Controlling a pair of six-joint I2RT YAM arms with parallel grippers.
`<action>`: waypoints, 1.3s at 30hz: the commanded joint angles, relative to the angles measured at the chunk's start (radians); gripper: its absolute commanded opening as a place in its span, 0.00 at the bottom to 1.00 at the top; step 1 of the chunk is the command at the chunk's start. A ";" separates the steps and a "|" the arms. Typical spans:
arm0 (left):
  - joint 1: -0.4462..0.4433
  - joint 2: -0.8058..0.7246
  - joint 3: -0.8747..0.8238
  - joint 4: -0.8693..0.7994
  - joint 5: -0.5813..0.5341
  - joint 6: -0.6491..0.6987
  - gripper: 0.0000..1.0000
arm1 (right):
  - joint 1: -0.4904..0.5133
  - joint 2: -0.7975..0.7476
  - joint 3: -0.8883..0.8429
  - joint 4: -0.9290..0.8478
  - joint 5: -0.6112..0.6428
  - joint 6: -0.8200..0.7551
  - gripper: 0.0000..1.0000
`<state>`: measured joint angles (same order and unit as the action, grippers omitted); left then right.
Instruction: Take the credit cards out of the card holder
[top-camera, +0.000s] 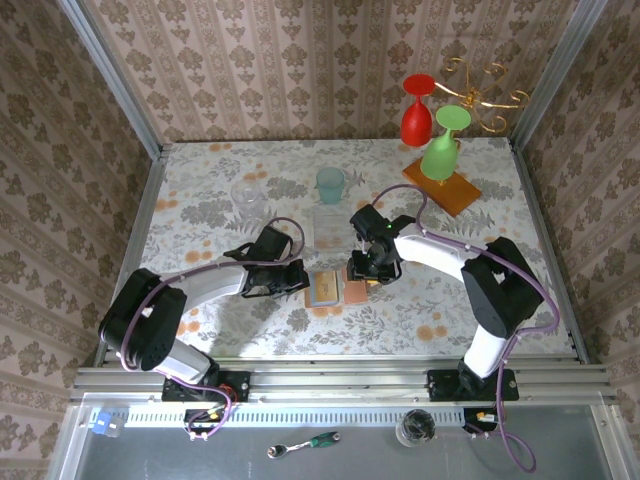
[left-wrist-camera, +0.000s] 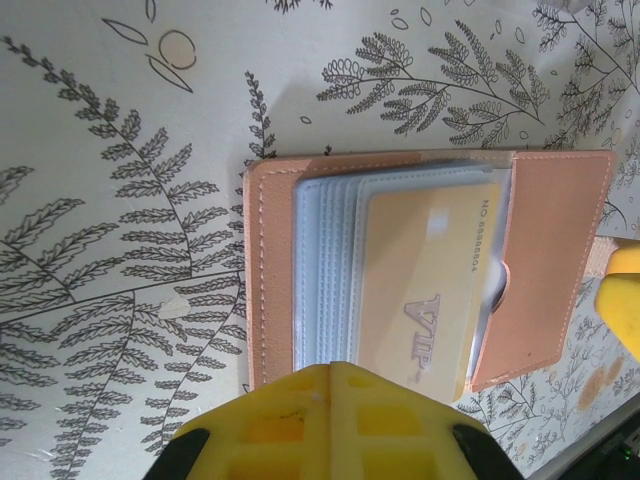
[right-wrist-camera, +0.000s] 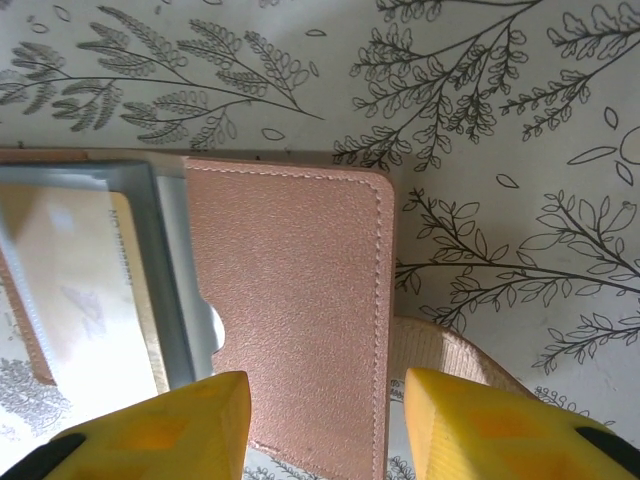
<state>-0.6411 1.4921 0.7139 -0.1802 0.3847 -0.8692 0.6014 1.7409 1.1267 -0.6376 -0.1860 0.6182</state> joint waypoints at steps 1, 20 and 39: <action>-0.005 0.004 0.000 0.001 -0.007 -0.013 0.00 | 0.010 0.027 0.005 0.000 0.014 0.012 0.45; -0.006 0.024 0.019 0.012 0.003 -0.007 0.00 | 0.029 -0.025 -0.048 0.024 -0.037 0.081 0.34; -0.047 0.056 0.017 0.077 0.010 -0.046 0.00 | 0.043 0.023 0.019 0.077 -0.059 -0.010 0.40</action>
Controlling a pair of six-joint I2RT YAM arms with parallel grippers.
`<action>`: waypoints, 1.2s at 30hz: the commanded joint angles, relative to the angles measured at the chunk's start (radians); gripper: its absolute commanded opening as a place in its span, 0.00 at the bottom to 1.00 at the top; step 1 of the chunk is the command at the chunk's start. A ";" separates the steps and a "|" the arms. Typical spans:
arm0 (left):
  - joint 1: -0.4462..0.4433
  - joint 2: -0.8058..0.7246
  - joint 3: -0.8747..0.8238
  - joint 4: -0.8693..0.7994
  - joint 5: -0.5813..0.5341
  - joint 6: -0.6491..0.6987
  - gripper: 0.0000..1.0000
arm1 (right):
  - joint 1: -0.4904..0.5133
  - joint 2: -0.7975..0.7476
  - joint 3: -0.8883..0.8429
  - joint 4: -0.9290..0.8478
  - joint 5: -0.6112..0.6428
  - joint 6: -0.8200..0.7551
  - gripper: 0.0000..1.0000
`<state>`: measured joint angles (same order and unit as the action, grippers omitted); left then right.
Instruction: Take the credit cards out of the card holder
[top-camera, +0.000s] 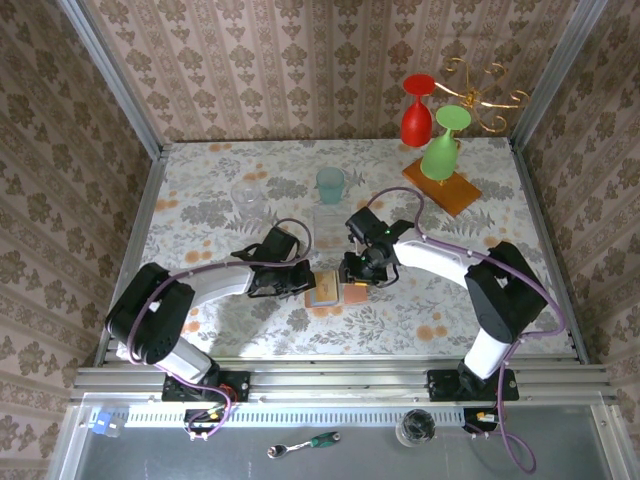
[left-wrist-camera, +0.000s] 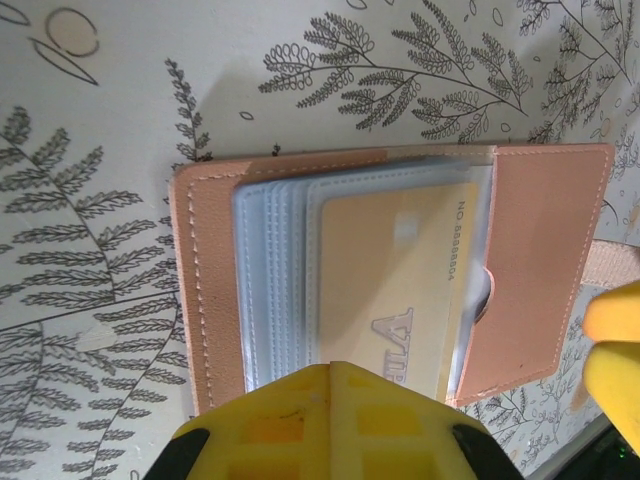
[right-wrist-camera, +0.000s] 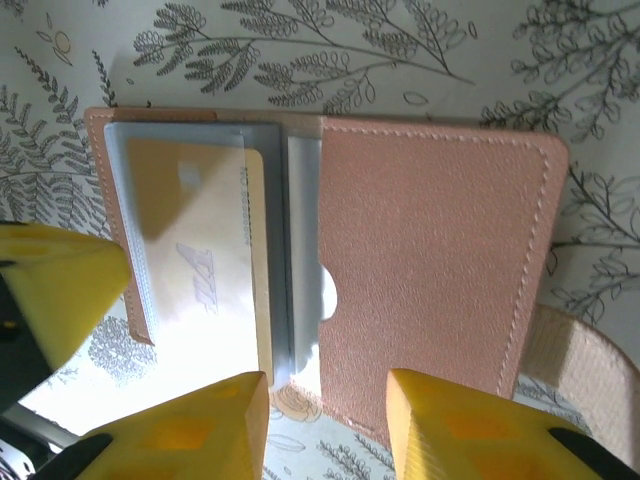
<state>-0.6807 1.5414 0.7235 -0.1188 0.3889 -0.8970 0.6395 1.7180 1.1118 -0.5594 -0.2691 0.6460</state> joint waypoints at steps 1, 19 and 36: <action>-0.007 0.004 0.007 0.015 0.003 -0.019 0.00 | 0.005 0.062 0.039 0.001 0.027 -0.042 0.41; -0.004 -0.021 0.007 -0.034 -0.019 0.003 0.00 | 0.050 0.055 -0.040 0.067 0.046 0.052 0.42; 0.014 -0.035 0.023 -0.050 -0.006 0.026 0.00 | 0.048 0.079 0.017 0.027 0.136 -0.009 0.41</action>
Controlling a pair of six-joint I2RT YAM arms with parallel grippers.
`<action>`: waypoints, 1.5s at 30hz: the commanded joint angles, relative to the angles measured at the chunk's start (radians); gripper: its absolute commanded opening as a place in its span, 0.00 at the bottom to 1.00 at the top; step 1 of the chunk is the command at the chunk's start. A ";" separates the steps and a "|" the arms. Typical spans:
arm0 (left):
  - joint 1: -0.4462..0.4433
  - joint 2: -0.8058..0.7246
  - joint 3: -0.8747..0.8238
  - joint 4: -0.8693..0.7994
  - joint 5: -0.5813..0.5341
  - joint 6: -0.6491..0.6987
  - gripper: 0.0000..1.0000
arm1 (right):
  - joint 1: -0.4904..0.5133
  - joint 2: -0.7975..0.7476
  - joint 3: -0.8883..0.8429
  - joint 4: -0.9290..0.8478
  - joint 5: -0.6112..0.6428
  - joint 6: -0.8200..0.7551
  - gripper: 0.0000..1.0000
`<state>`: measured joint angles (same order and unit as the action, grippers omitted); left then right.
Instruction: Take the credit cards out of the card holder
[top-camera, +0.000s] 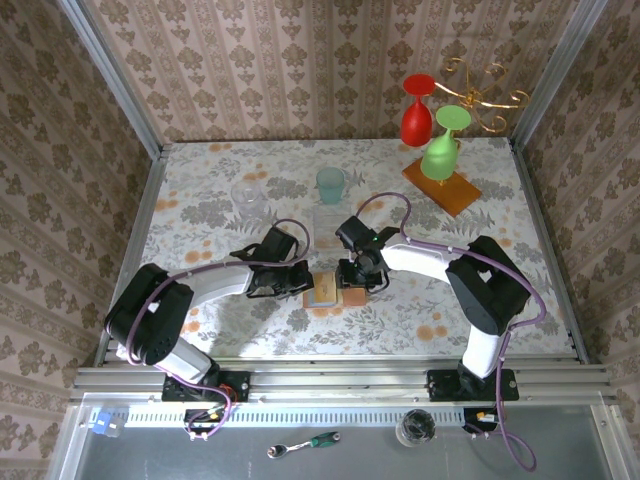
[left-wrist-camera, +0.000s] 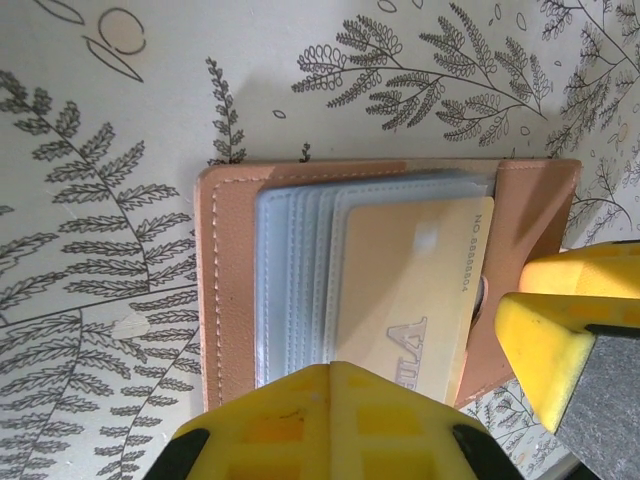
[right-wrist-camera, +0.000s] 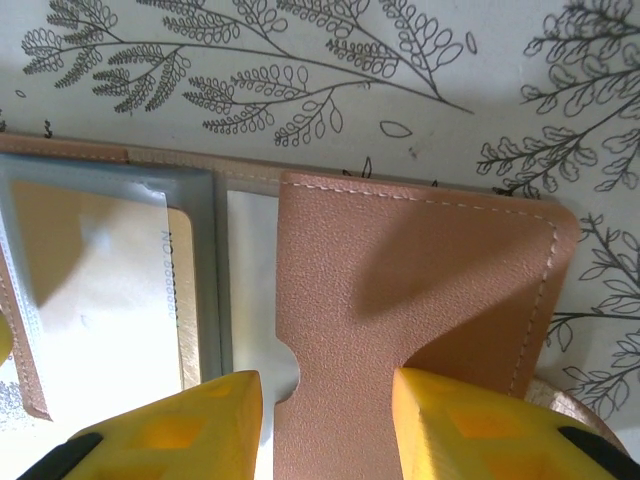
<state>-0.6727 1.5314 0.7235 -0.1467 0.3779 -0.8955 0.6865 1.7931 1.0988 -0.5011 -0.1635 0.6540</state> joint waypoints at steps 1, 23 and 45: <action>0.006 -0.024 0.025 -0.021 0.008 0.025 0.00 | 0.002 0.003 0.029 -0.030 0.030 -0.017 0.41; -0.005 -0.014 0.020 0.051 0.052 0.007 0.00 | 0.004 -0.129 -0.045 0.119 -0.177 0.059 0.41; -0.004 0.064 0.020 -0.014 0.003 0.063 0.00 | -0.005 -0.086 -0.121 0.299 -0.278 0.106 0.36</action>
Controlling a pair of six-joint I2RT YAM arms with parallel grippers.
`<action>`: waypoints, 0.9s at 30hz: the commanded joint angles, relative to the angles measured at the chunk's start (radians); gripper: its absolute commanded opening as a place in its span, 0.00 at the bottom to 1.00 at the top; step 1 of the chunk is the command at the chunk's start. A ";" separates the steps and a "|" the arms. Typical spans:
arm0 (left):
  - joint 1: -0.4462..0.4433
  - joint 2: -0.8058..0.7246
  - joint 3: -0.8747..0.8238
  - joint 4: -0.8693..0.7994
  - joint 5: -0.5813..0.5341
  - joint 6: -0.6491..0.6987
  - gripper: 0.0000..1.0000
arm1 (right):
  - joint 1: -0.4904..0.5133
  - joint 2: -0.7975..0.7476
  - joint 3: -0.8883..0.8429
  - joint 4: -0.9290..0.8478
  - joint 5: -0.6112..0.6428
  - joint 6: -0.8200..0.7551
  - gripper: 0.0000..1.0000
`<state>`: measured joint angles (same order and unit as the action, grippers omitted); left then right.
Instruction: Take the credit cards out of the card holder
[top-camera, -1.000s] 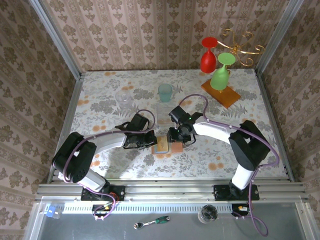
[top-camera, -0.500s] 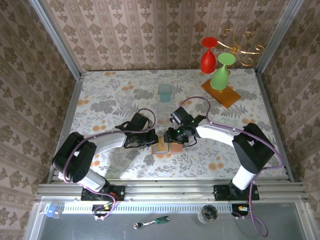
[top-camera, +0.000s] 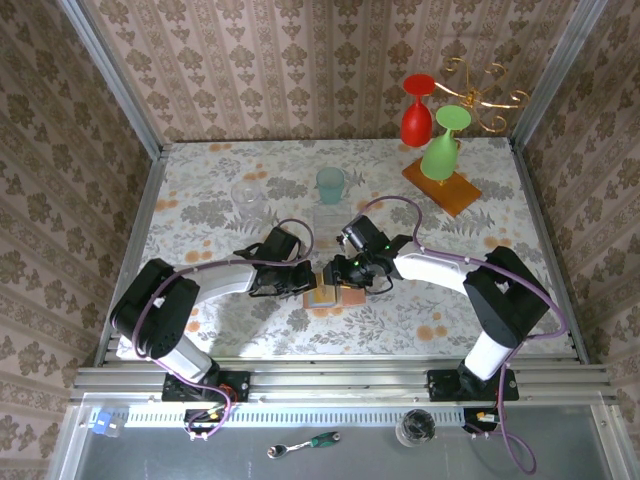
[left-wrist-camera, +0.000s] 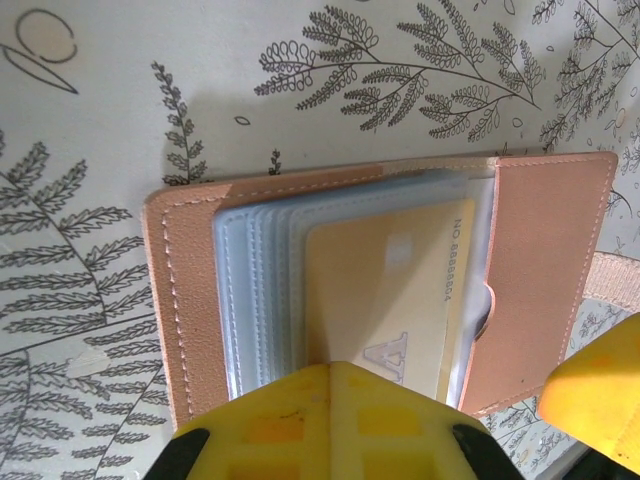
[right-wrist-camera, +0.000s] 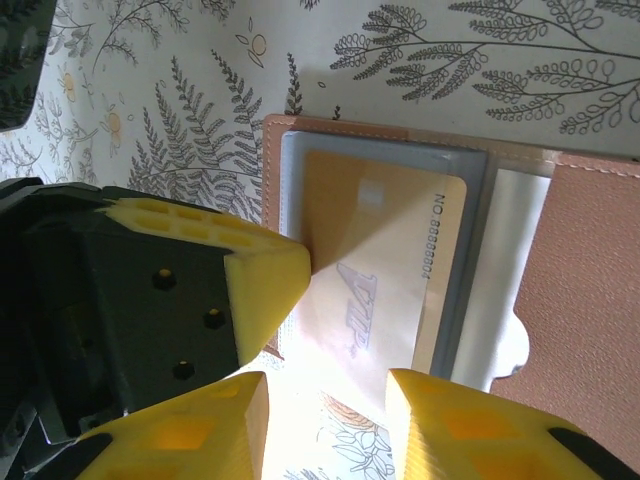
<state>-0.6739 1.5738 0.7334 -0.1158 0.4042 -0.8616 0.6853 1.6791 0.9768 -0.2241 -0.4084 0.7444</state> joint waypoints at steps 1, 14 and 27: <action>-0.004 0.020 0.010 -0.045 -0.024 0.028 0.00 | -0.004 0.033 0.003 0.026 -0.037 0.017 0.35; -0.003 -0.050 0.014 -0.061 -0.036 0.026 0.04 | -0.010 0.080 0.020 0.039 -0.053 0.014 0.32; -0.002 0.008 0.012 -0.074 -0.034 0.026 0.00 | -0.017 0.101 0.023 0.044 -0.065 0.009 0.29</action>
<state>-0.6735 1.5627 0.7338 -0.1455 0.3813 -0.8593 0.6739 1.7592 0.9787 -0.1848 -0.4515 0.7593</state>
